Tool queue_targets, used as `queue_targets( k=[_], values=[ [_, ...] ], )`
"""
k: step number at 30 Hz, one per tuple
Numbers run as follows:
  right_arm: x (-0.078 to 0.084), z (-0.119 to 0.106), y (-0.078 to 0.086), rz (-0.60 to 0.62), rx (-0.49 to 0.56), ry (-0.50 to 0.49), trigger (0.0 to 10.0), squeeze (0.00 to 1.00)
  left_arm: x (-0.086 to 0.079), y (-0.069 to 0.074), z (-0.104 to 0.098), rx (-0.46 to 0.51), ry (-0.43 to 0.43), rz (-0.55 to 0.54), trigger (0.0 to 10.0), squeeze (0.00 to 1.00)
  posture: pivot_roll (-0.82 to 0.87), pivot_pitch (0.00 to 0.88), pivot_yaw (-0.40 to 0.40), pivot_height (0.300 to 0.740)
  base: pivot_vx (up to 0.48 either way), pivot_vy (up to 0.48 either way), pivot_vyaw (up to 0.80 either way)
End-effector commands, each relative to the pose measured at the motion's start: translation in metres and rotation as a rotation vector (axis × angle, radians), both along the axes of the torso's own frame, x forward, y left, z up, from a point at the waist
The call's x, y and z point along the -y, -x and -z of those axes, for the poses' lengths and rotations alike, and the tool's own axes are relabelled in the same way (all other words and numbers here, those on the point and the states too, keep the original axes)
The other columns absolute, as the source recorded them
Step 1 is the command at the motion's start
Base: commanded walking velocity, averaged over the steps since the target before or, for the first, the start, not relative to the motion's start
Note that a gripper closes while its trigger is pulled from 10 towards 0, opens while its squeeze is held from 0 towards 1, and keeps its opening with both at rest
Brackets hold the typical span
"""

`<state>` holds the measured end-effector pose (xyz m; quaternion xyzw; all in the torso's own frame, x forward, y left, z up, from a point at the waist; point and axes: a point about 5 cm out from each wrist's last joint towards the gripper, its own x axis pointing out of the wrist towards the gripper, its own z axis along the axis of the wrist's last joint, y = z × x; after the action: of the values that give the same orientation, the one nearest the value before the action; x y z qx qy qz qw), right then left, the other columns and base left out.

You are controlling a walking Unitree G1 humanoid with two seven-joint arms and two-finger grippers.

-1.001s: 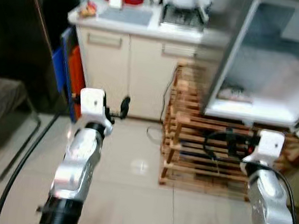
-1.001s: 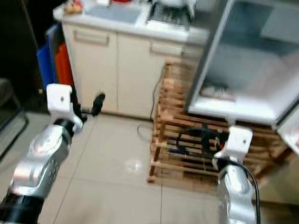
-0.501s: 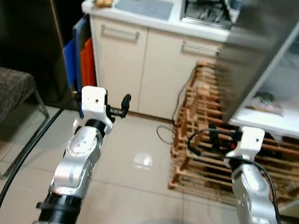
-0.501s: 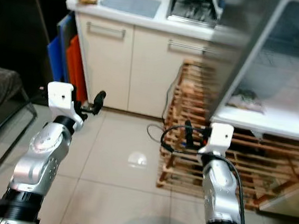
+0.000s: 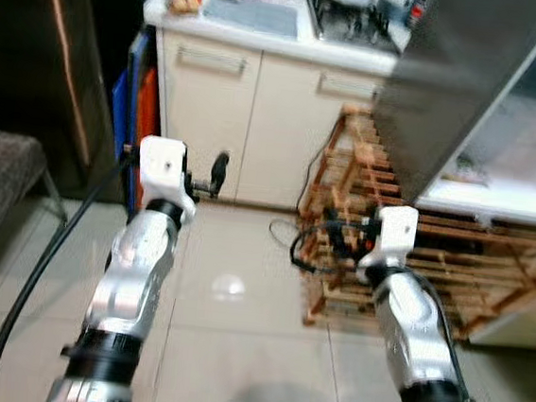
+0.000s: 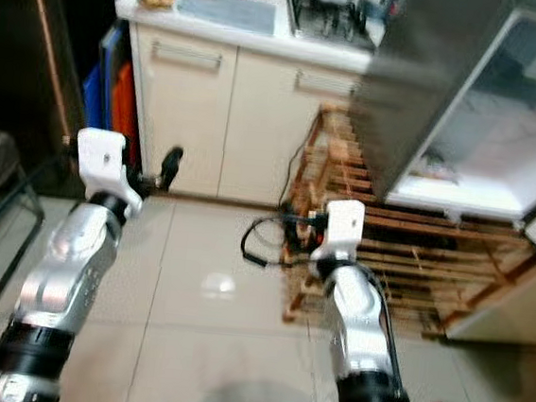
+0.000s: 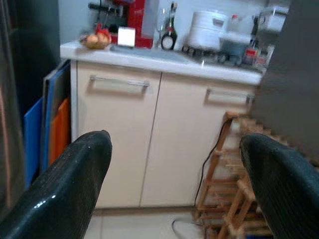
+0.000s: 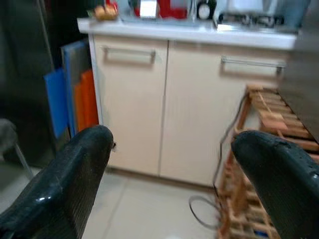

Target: Restocking fridge

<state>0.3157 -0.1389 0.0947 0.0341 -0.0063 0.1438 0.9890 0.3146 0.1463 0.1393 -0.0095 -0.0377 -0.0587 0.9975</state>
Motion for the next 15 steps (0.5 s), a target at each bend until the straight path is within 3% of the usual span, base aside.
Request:
queue_targets(
  k=[1,6,11,15],
  values=[
    [0.01,0.006,0.002,0.024,-0.02,0.012,10.0,0.0,0.006,0.003,0.006,-0.015,-0.024,0.007,10.0,0.0,0.01,0.0,-0.081,0.74,0.0,0.439,0.0],
    [0.004,0.01,0.004,0.01,-0.027,0.004,10.0,0.0,-0.001,0.009,0.009,-0.016,0.031,-0.016,10.0,0.0,0.02,0.0,-0.079,0.74,0.0,0.0,0.0],
    [-0.001,0.006,-0.002,0.024,-0.028,-0.066,10.0,0.0,-0.008,0.008,0.006,-0.001,0.019,-0.052,10.0,0.0,0.04,0.0,-0.079,0.74,0.444,0.0,0.0],
    [0.001,0.004,-0.007,0.053,-0.006,-0.023,10.0,0.0,-0.005,0.01,0.0,0.036,0.017,-0.03,10.0,0.0,0.05,0.0,-0.083,0.74,0.448,0.0,0.29]
  ],
)
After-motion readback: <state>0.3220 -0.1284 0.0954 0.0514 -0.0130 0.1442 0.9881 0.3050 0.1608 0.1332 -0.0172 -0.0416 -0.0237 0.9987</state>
